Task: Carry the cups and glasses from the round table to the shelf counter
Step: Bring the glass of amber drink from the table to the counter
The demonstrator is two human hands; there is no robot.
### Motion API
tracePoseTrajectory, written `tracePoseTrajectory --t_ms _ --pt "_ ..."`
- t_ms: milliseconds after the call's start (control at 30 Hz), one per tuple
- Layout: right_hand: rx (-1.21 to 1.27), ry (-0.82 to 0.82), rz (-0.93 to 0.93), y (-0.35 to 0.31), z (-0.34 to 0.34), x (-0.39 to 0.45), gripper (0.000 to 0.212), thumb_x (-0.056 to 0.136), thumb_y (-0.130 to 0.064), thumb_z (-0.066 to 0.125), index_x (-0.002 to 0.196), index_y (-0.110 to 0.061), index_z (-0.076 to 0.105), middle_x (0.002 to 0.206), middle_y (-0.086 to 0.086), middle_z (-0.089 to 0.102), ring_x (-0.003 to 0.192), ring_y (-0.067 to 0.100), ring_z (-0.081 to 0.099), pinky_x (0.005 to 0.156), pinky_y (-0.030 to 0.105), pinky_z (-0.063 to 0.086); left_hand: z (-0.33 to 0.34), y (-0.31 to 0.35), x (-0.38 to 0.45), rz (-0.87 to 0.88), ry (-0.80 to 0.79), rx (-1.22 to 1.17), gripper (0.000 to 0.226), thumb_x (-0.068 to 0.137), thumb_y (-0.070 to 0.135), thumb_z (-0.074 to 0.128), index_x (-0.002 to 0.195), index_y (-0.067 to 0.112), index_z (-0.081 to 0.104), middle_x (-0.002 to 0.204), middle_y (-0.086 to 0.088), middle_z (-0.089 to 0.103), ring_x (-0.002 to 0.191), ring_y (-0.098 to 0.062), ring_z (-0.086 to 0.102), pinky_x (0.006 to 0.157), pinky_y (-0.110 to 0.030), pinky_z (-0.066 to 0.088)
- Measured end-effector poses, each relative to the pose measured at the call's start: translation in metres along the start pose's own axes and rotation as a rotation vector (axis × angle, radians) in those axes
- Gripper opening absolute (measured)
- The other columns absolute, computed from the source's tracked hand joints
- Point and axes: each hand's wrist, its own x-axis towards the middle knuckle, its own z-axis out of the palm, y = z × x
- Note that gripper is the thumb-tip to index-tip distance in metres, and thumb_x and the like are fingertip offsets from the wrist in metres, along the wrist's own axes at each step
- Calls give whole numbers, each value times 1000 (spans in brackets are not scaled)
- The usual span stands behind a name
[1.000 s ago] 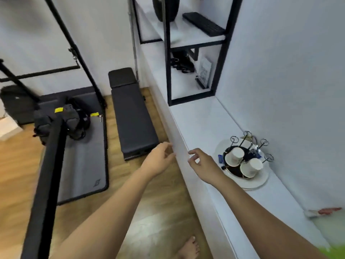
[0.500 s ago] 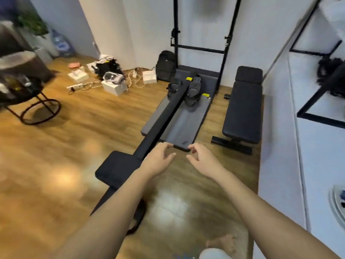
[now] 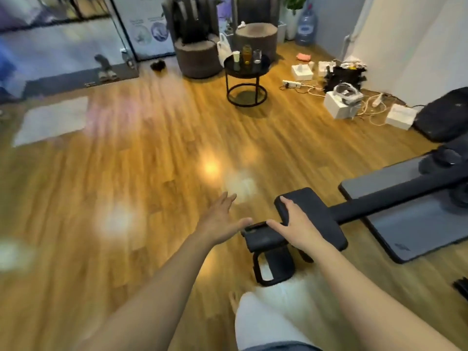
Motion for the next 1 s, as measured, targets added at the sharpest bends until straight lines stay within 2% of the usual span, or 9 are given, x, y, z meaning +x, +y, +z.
tracePoseTrajectory --t_ms 200,400,533,633,700,767,867,933,1000 --pt "-179 -73 -107 -67 50 108 93 87 -68 60 160 -27 17 168 1 20 153 23 22 119 42 27 -64 -85 67 -97 61 217 95 91 82 48 167 34 14 177 4 -5 163 -24 1 128 -57 15" --pt "-192 -186 32 -97 63 221 106 78 -79 59 160 -36 8 171 -2 -1 155 34 13 120 53 27 -125 -134 172 -147 -3 367 101 85 92 38 166 38 11 176 5 -13 163 -25 -9 126 -62 3" --pt "-201 -194 61 -124 58 302 97 84 -72 61 159 -28 18 170 2 7 154 33 16 118 49 30 -172 -150 237 -159 -18 360 99 86 90 40 166 37 16 176 5 -9 163 -25 -6 126 -62 6" --pt "-156 -172 37 -148 49 353 90 86 -66 63 157 -23 26 166 5 20 150 29 26 116 44 33 -204 -154 277 -152 -33 313 95 89 86 45 165 37 19 177 6 2 163 -24 7 126 -59 15" --pt "-107 -131 5 -165 41 388 86 87 -63 65 154 -20 31 161 4 29 145 24 35 112 38 35 -226 -156 309 -141 -12 224 92 90 84 47 164 37 23 175 7 15 159 -23 23 122 -52 30" --pt "-39 -89 -12 -183 32 426 81 88 -58 68 151 -18 36 154 3 37 139 21 42 106 30 35 -248 -159 345 -129 -2 1 88 92 80 51 163 34 28 171 6 29 152 -24 38 114 -44 42" --pt "175 -40 29 -202 22 487 68 88 -49 72 143 -19 45 132 1 55 113 18 58 88 28 44 -277 -159 405 -153 -38 -508 79 95 74 44 159 28 37 161 -1 45 136 -24 56 104 -40 48" --pt "357 -48 92 -218 13 532 58 90 -45 72 139 -23 49 118 0 60 89 18 66 68 29 50 -299 -158 454 -175 -43 -689 66 102 67 38 156 29 40 153 1 52 123 -21 63 96 -39 48" --pt "469 -1 120 -232 5 581 50 91 -42 71 134 -26 51 114 2 60 79 18 67 60 29 50 -322 -160 509 -170 -21 -774 60 105 64 35 154 30 41 145 4 56 114 -19 66 95 -42 51"
